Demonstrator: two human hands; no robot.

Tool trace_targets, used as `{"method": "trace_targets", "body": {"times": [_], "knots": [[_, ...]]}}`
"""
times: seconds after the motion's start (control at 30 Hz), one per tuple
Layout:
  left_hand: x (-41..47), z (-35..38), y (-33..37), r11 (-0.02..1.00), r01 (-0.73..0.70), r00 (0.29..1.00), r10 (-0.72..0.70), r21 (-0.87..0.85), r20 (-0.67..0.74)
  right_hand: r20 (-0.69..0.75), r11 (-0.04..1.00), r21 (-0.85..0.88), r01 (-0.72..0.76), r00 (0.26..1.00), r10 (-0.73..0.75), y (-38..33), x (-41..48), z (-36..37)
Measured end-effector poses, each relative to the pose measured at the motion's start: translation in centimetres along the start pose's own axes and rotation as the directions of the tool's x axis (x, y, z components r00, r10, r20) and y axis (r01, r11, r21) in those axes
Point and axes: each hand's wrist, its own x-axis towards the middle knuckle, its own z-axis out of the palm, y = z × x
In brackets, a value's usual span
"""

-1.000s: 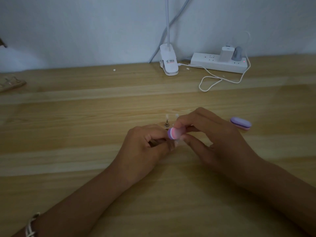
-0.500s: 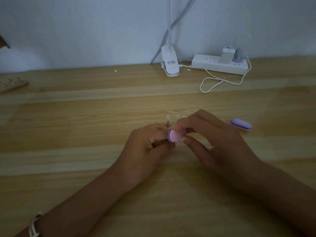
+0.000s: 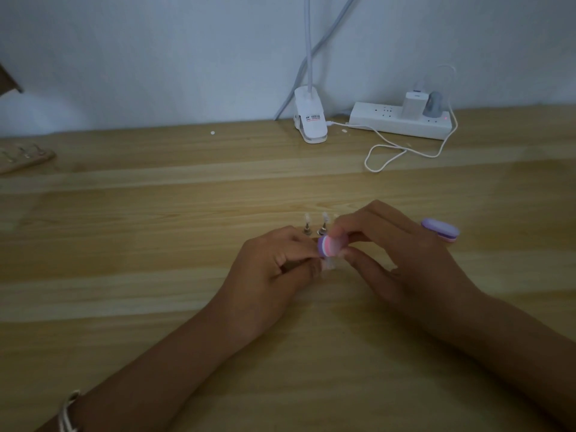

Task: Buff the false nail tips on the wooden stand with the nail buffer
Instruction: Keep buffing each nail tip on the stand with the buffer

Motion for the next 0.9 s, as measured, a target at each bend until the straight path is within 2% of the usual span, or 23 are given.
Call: {"method": "trace_targets", "body": {"times": [0.1,0.17,0.23,0.3,0.4,0.57,0.67,0.9], "knots": [[0.0,0.0,-0.1,1.0,0.001,1.0,-0.002,0.027,0.004,0.009,0.997,-0.046,0.055,0.998,-0.055,-0.2,0.0,0.5],[-0.1,0.0,0.1,1.0,0.016,1.0,-0.016,0.008,-0.001,-0.004,0.992,-0.119,0.031,1.0,-0.031,0.3,0.0,0.2],[-0.1,0.0,0.2,0.999,0.029,1.0,-0.029,-0.032,-0.01,-0.014,0.996,-0.08,-0.028,1.0,0.027,0.7,0.0,-0.3],[-0.1,0.1,0.3,0.999,0.026,1.0,-0.026,-0.027,-0.007,-0.031,1.0,-0.009,-0.023,0.999,0.023,0.4,-0.1,-0.3],[0.0,0.1,0.3,1.0,0.003,1.0,-0.003,0.02,0.013,-0.015,0.998,-0.032,0.052,0.999,-0.052,-0.2,-0.3,0.3],[0.0,0.1,0.4,1.0,0.029,0.999,-0.029,-0.008,0.019,-0.002,1.0,-0.017,-0.004,1.0,0.004,0.0,-0.2,0.0],[-0.1,0.1,0.2,1.0,0.013,1.0,-0.013,0.012,0.023,0.001,0.998,0.037,0.044,0.999,-0.044,-0.6,-0.3,0.5],[-0.1,0.1,0.3,1.0,0.005,1.0,-0.005,0.006,0.014,-0.012,0.999,-0.006,0.038,0.999,-0.038,-0.2,-0.5,0.0]]}}
